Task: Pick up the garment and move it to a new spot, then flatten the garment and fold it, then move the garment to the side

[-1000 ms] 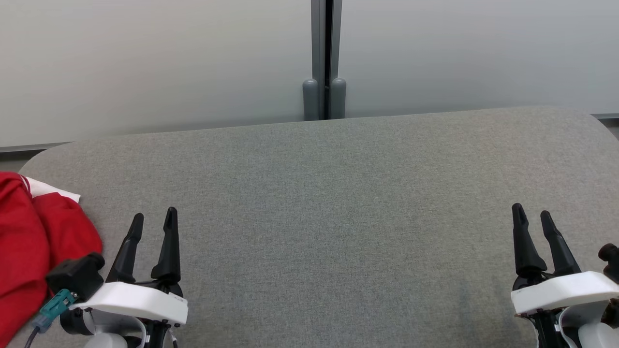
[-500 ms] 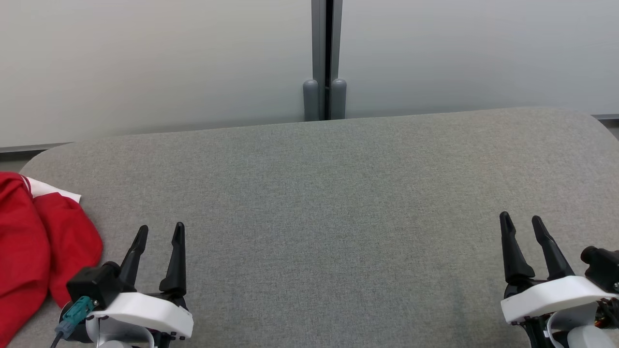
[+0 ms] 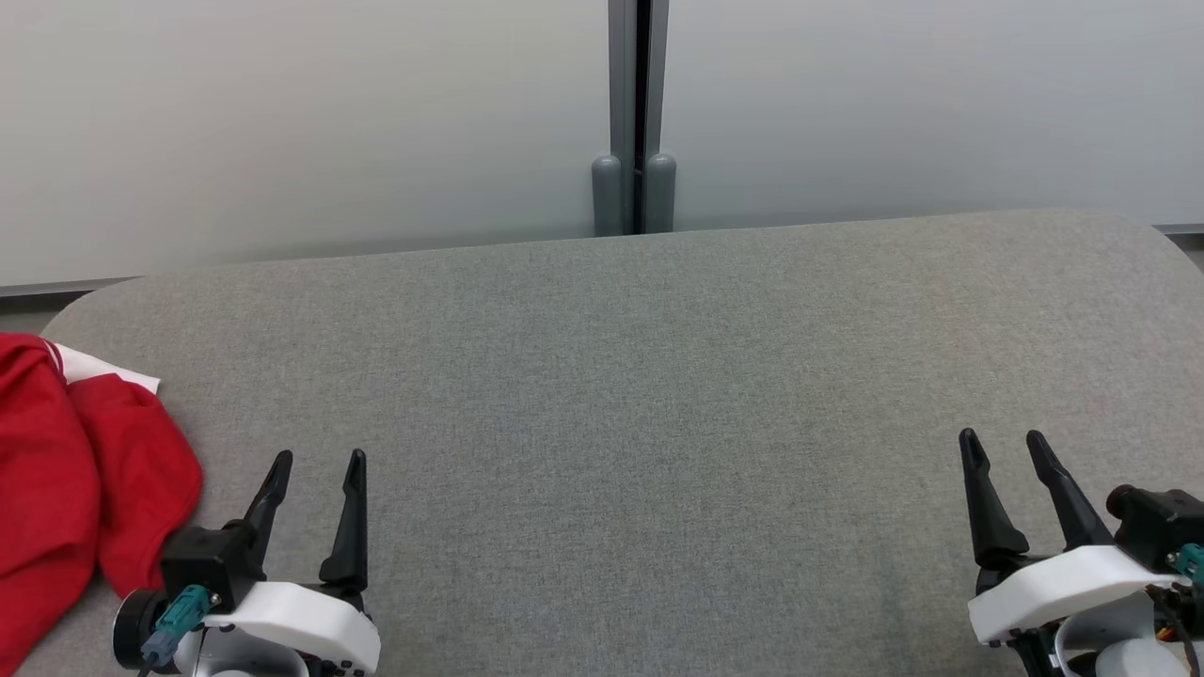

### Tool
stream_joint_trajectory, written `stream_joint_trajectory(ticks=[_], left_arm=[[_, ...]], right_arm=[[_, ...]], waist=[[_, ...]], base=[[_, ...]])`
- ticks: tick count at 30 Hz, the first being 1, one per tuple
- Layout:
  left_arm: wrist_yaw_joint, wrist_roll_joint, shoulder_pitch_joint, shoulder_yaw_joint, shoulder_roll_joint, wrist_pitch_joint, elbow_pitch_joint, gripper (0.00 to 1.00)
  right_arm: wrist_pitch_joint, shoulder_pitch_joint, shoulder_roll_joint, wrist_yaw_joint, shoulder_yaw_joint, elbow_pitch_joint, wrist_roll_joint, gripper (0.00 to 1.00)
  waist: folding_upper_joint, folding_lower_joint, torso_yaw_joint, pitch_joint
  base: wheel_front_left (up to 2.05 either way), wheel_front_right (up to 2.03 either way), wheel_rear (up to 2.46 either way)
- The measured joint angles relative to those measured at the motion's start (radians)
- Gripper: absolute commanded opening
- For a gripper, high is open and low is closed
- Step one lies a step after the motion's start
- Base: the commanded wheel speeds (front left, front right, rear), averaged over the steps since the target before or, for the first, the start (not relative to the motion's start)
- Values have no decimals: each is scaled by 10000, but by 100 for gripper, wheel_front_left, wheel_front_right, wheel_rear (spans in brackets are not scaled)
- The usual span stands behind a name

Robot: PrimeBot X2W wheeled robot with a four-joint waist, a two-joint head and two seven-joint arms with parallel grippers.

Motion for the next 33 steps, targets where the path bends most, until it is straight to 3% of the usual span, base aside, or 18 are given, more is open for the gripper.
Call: stream_joint_trajectory(ticks=[33], left_arm=[[59, 1423, -20, 295, -144, -562, 594, 100]], right_arm=[[-174, 7, 119, 0, 169, 117, -1570, 100]], waist=[[0, 0, -29, -86]], base=[[0, 0, 0]])
